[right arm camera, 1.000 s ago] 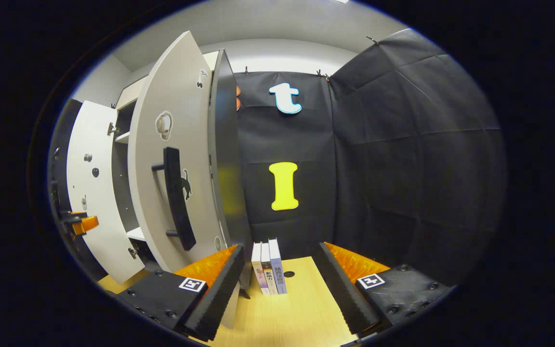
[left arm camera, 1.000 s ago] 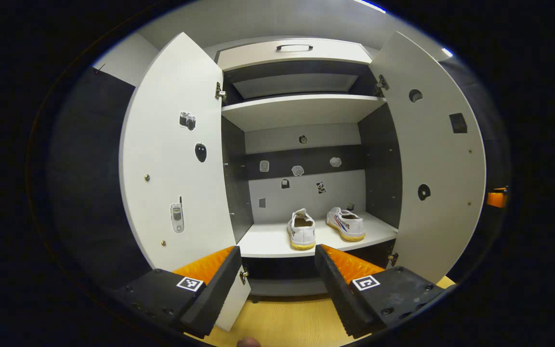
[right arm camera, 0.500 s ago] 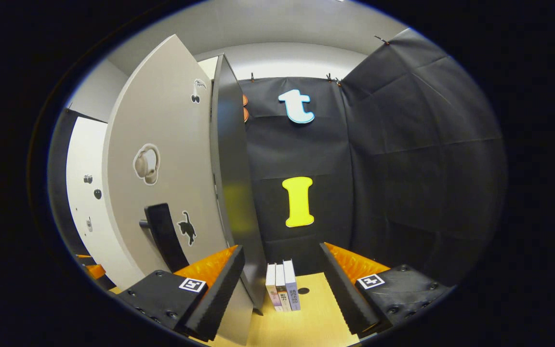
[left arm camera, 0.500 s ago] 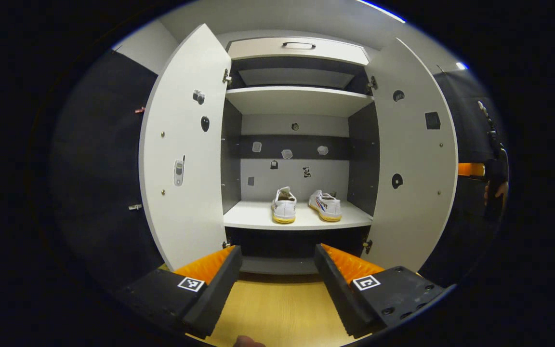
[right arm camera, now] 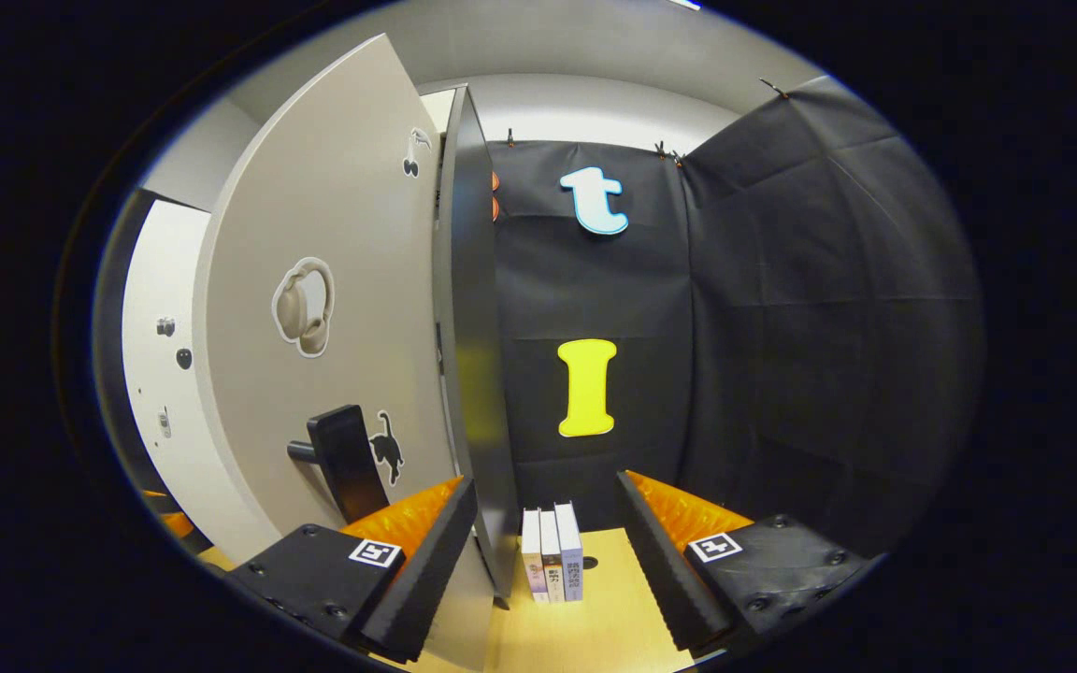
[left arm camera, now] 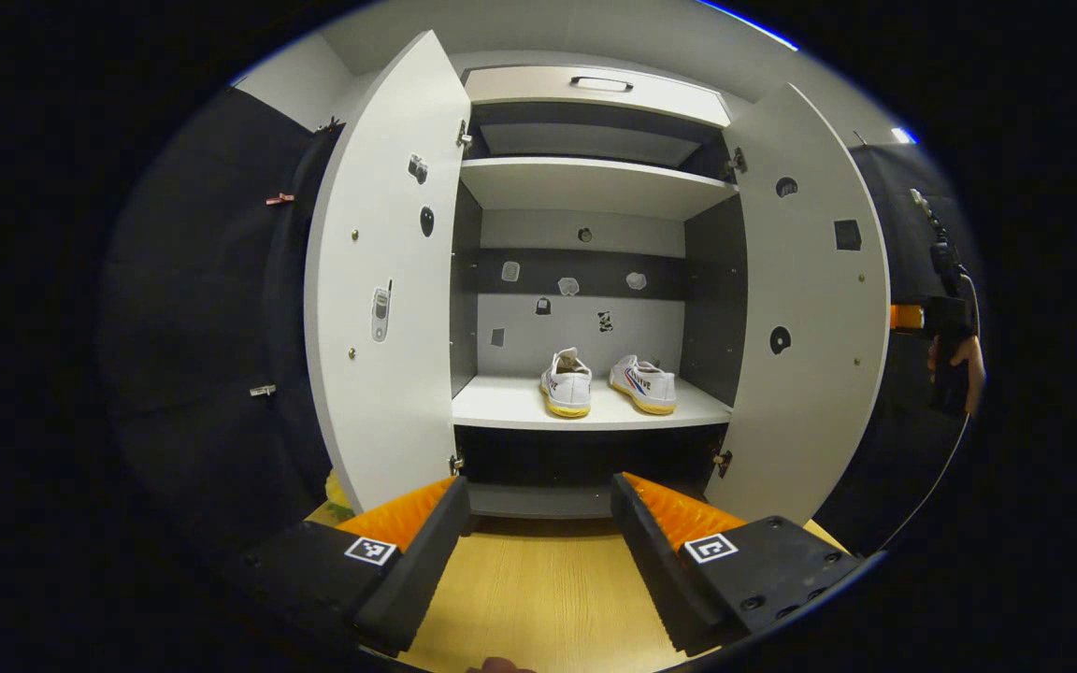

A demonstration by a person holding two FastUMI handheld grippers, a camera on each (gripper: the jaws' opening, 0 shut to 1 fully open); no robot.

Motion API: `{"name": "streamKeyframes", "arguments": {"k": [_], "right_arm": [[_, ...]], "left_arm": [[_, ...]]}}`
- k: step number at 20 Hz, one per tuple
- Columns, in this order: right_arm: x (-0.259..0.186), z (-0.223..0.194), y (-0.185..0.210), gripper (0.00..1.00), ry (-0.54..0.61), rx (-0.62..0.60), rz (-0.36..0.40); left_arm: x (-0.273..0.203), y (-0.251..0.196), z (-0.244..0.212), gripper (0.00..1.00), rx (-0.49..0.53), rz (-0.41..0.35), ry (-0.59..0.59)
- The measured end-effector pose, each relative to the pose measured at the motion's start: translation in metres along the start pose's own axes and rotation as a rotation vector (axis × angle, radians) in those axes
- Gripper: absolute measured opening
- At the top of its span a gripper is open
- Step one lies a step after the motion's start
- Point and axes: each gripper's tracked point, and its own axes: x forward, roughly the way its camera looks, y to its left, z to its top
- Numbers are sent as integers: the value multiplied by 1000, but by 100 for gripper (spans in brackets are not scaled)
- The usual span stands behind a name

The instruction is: Grab one shoe with the right hand and put it into the shoe cabinet, grab the other shoe with the left hand and put it into the shoe cabinet; then close the right door with the right hand and the left door with the left hand.

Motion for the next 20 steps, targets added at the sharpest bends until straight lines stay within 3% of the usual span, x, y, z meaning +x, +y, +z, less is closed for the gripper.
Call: {"name": "streamKeyframes", "arguments": {"k": [5, 13, 17, 20], "right_arm": [[-8, -7, 19, 97, 25, 35, 3], [-13, -20, 91, 97, 37, 77, 57], [-11, -21, 114, 98, 14, 74, 26], [-7, -26, 140, 97, 19, 81, 44]], "left_arm": [[3, 19, -2, 96, 1, -4, 7], [2, 50, -3, 96, 3, 5, 7], [-6, 69, -3, 96, -29, 21, -1], [-10, 90, -4, 96, -31, 48, 3]]}}
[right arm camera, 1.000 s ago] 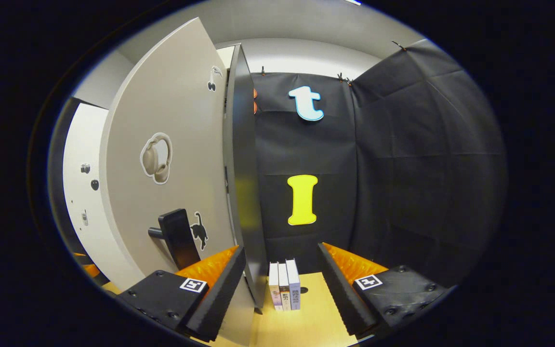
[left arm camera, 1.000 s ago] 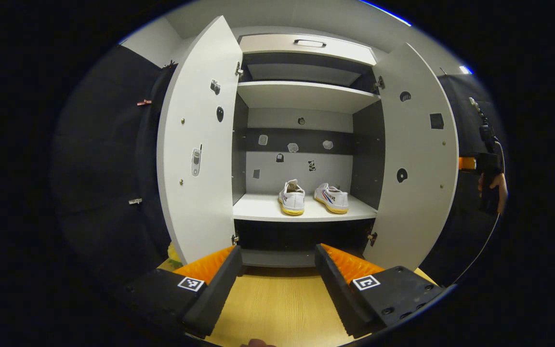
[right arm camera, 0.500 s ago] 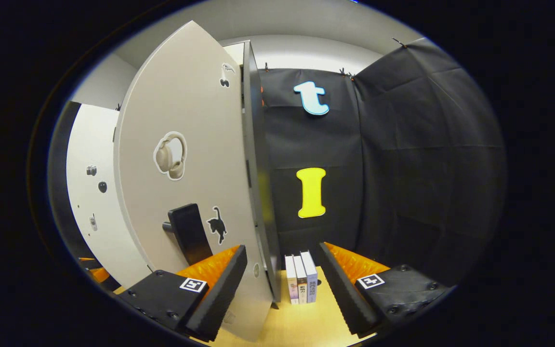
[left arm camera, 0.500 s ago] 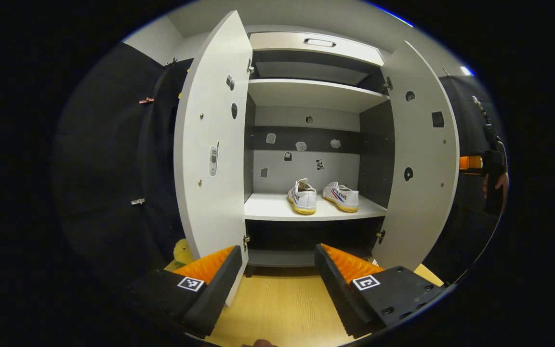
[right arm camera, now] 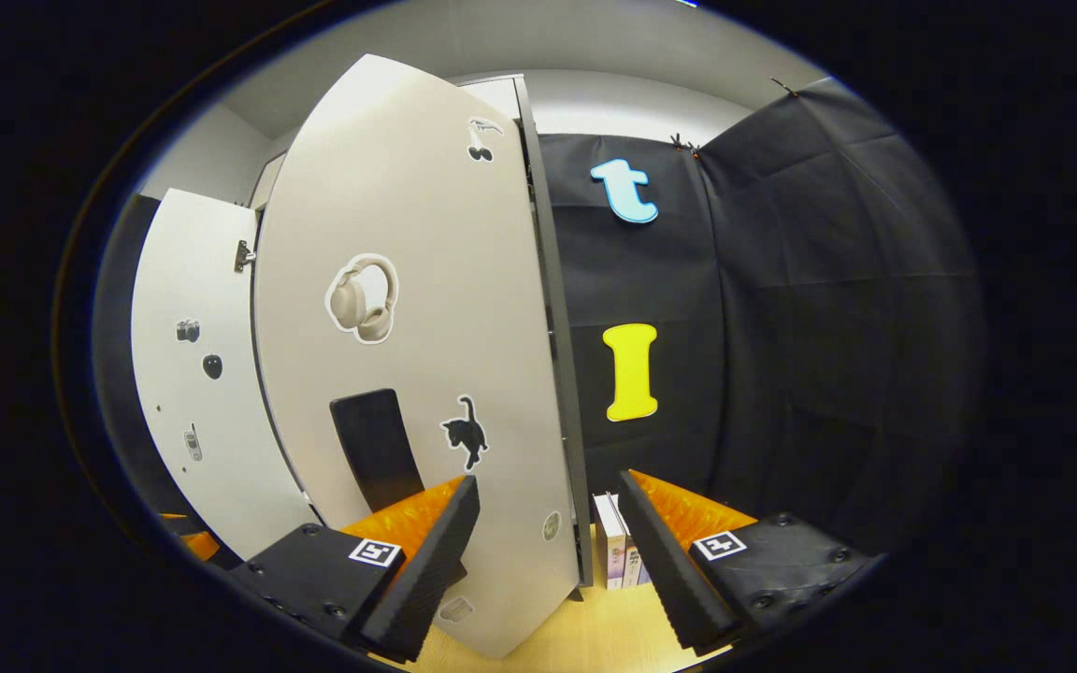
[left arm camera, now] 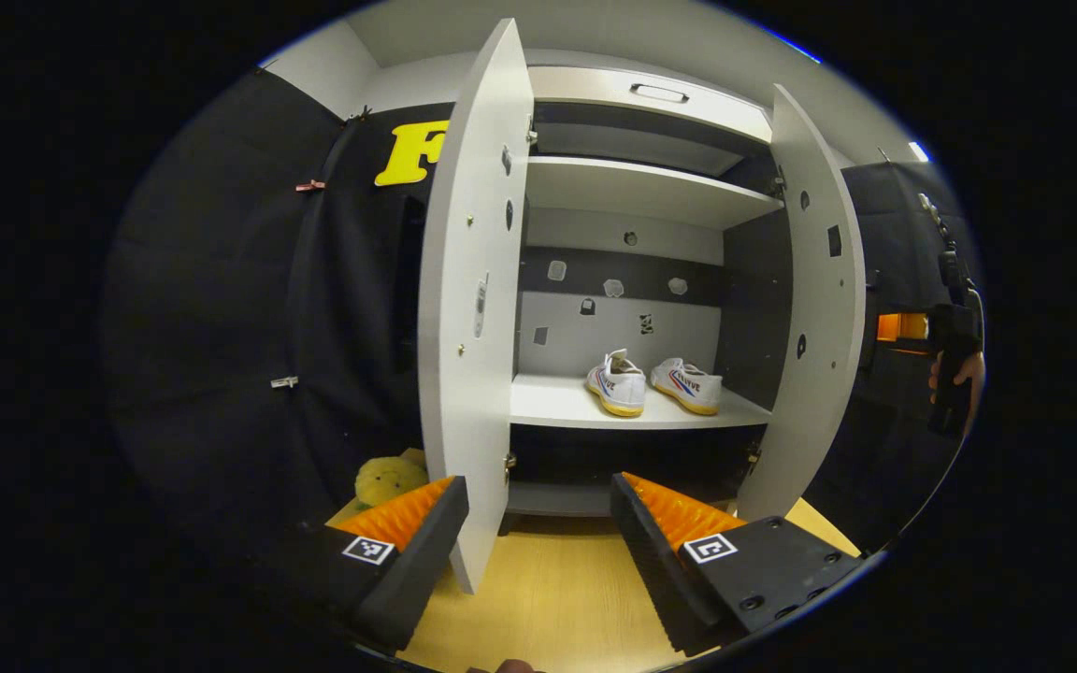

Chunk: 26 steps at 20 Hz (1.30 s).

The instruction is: Grab one shoe with the right hand and put it into the shoe cabinet, grab the other shoe with the left hand and put it into the shoe cabinet; then close the right door with the right hand and the left door with the left hand.

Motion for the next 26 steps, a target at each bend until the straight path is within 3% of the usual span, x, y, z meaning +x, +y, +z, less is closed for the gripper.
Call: {"name": "streamKeyframes", "arguments": {"k": [4, 8, 15, 20, 26], "right_arm": [[4, -20, 45, 98, 41, 19, 75], [-8, -35, 72, 98, 29, 6, 86], [-38, -89, 82, 98, 65, 36, 32], [-56, -124, 82, 98, 128, 61, -15], [-77, -135, 90, 98, 141, 52, -39]], "left_arm": [[-4, 24, 0, 96, 2, 21, -4], [-8, 52, -3, 96, -25, 30, -10], [-5, 125, -3, 96, -20, 74, -30], [17, 176, 25, 95, -32, 119, -62], [55, 194, 71, 95, -23, 52, -113]]}}
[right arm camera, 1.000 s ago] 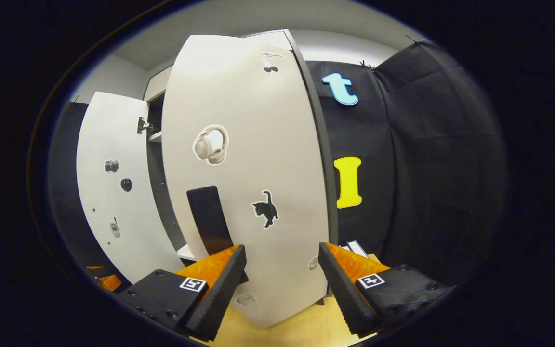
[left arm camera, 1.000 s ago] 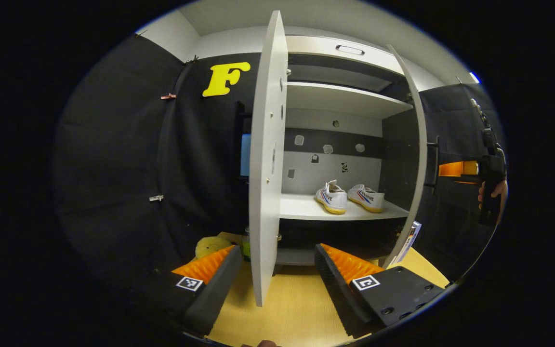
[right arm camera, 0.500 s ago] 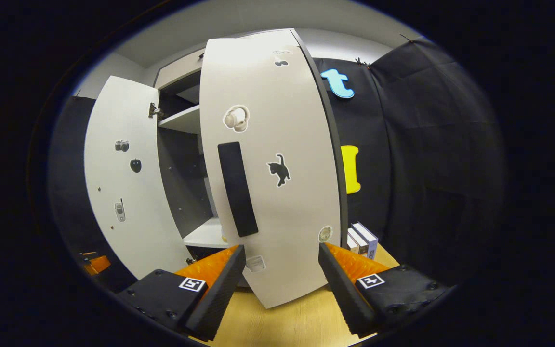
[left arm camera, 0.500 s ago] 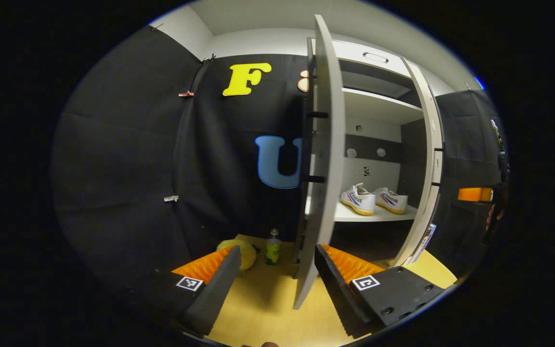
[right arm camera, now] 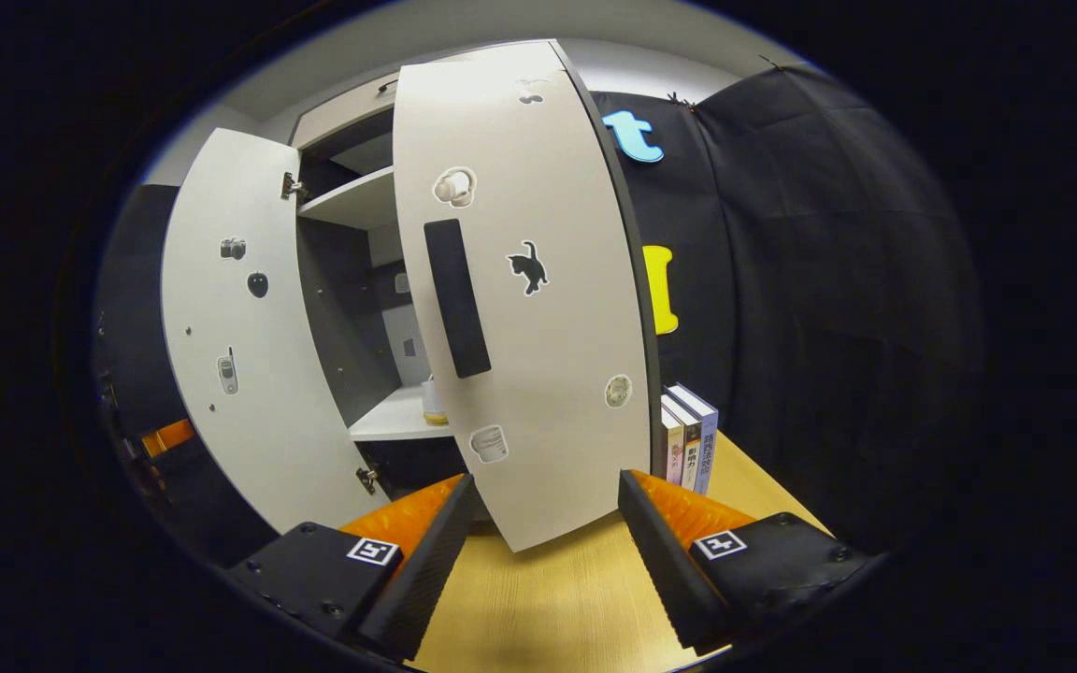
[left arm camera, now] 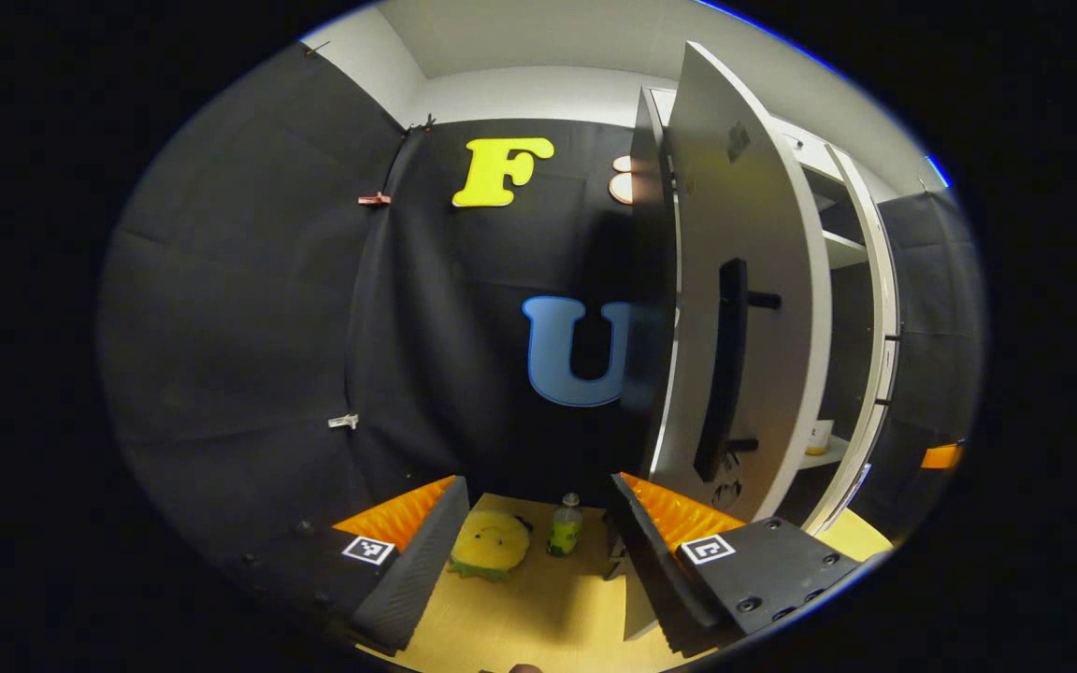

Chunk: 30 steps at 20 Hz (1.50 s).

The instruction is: Grab one shoe with the right hand and put it into the shoe cabinet, grab the other shoe with the left hand and put it into the shoe cabinet; then close the right door with the right hand and the left door with the left hand.

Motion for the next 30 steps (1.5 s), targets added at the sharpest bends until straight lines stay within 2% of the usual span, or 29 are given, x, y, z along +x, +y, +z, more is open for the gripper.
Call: {"name": "streamKeyframes", "arguments": {"k": [6, 9, 13, 18, 22, 25, 30], "right_arm": [[-14, -2, 5, 98, 3, -5, -24], [-12, 2, 9, 98, 4, 1, -21], [-9, 7, 8, 98, -7, -17, -22], [-10, -2, 8, 98, 1, 1, -18], [-15, -6, -8, 98, -4, 12, -53], [-16, -11, -22, 98, 2, 28, -75], [-25, -13, -49, 98, -5, 42, -121]], "left_arm": [[47, -9, 20, 95, -71, -71, 28], [62, -23, 21, 95, -38, -124, 43], [64, -28, 30, 95, 27, -123, 5], [64, -47, 28, 93, 58, -181, 24], [60, -71, 24, 93, 49, -205, 38], [54, -104, 14, 93, 19, -259, 58], [61, -145, 14, 93, 30, -249, 36]]}}
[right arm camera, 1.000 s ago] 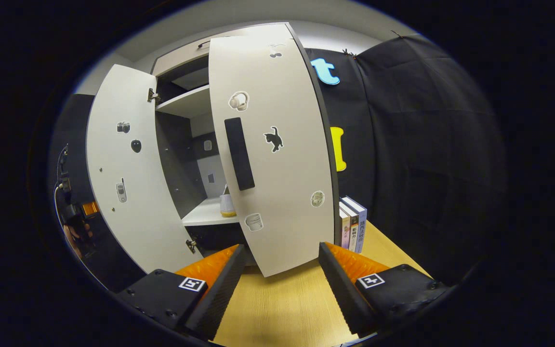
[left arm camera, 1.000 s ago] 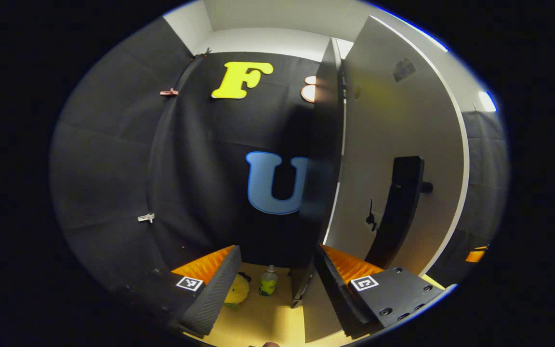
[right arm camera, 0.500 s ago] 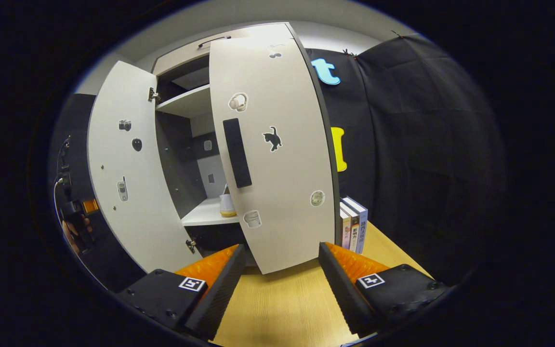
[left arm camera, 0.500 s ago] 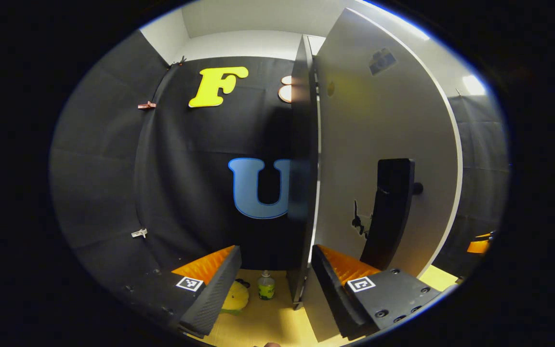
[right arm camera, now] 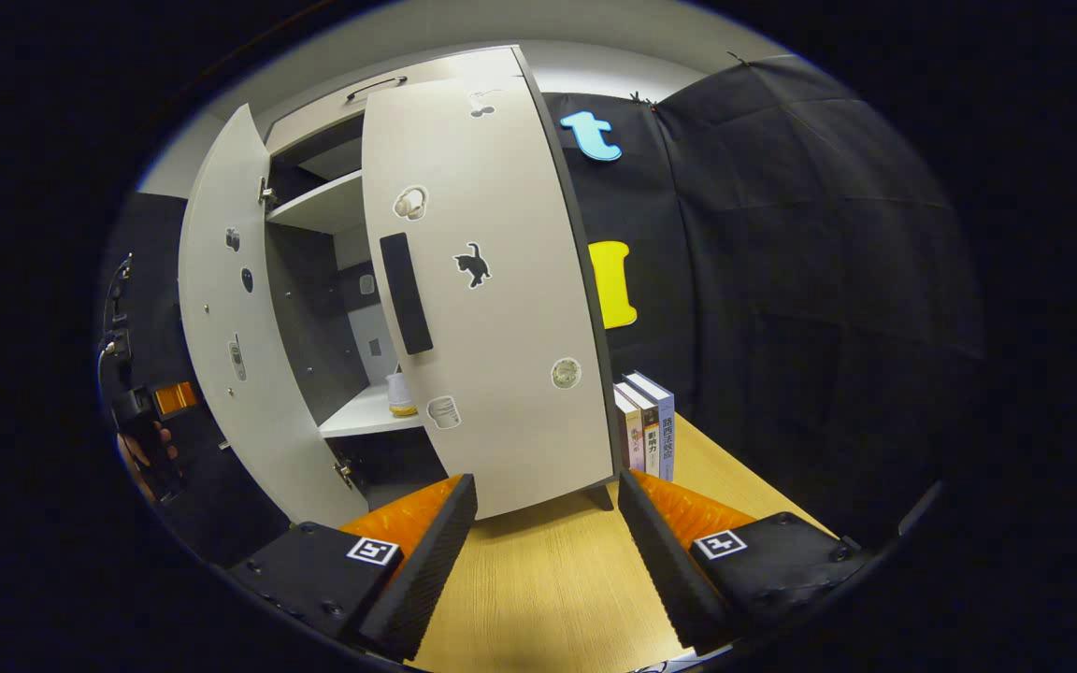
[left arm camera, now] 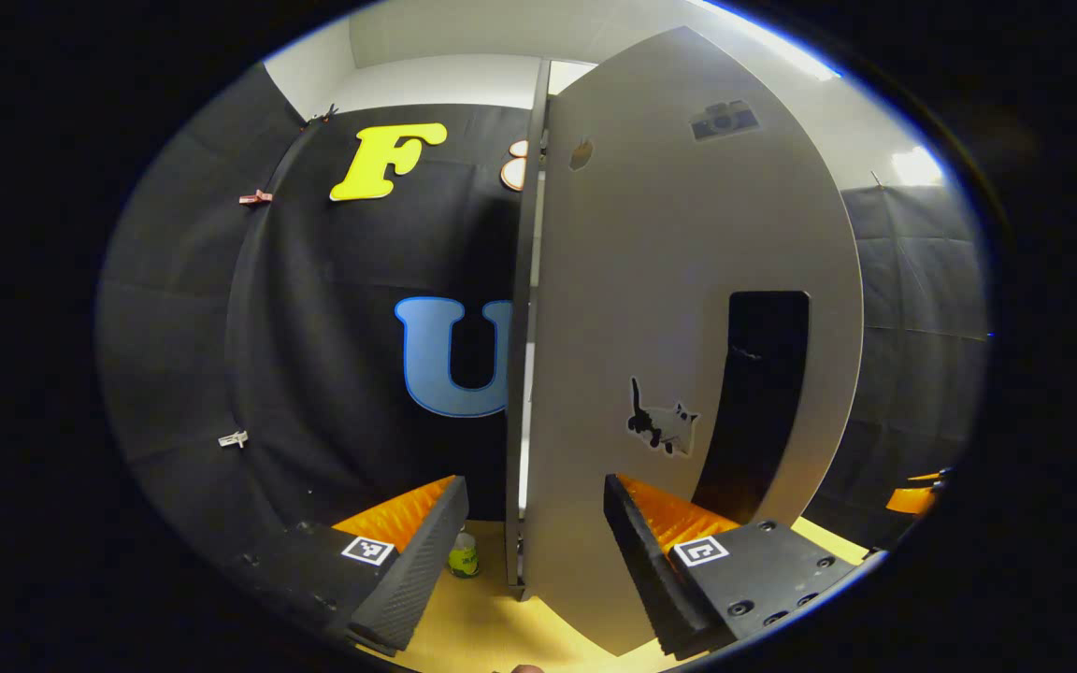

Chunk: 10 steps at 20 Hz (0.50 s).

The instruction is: Grab one shoe with the right hand and put it into the shoe cabinet, grab the other shoe with the left hand and put it into the shoe cabinet; then close the right door with the right hand and the left door with the left hand.

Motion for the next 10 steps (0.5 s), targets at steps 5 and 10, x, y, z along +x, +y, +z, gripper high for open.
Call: {"name": "streamKeyframes", "arguments": {"k": [5, 10], "right_arm": [[-2, 5, -27, 98, -4, 7, -30], [-4, 25, -46, 98, -32, 9, -14]], "left_arm": [[28, -62, -2, 94, -92, -99, 8], [18, -102, -6, 95, -58, -75, 13]]}}
